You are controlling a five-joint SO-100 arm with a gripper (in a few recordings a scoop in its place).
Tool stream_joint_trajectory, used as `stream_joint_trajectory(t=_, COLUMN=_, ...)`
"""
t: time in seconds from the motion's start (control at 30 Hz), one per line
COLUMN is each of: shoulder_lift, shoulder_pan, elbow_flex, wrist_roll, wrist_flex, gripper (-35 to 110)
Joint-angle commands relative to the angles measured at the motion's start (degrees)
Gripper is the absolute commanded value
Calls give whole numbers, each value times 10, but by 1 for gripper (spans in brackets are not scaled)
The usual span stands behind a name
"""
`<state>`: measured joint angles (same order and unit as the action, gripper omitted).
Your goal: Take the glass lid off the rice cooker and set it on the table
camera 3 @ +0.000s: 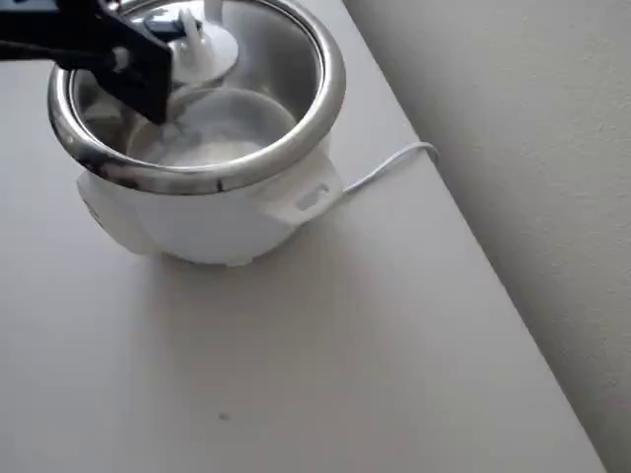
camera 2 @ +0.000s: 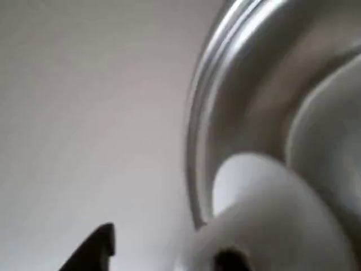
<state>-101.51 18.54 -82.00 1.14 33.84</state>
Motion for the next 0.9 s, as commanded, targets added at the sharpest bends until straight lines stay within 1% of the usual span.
stream_joint_trajectory(t=0.0, shoulder_lift=7, shoulder_pan=-16, elbow_flex=18, wrist_roll=4, wrist_flex=-65, gripper=9)
stream_joint_trajectory(t=0.1, shoulder_lift=11, shoulder_pan=-23, elbow_flex=-10, wrist_roll=-1, wrist_flex=-106, gripper=0)
stream_joint_trajectory(t=0.2, shoulder_lift=4, shoulder_pan=-25, elbow_flex=-11, wrist_roll=-1, wrist_flex=-107, gripper=0)
stream_joint_trajectory(t=0.33, shoulder_lift=-47, shoulder_pan=-26, elbow_flex=-12, wrist_roll=-1, wrist_flex=-107, gripper=0)
stream_joint_trajectory(t=0.7, shoulder_lift=-265, shoulder_pan=-7, elbow_flex=-21, wrist_roll=-1, wrist_flex=-101, gripper=0)
stream_joint_trajectory(t=0.87, shoulder_lift=-353, shoulder_pan=-19, elbow_flex=-21, wrist_roll=-11, wrist_flex=-81, gripper=0)
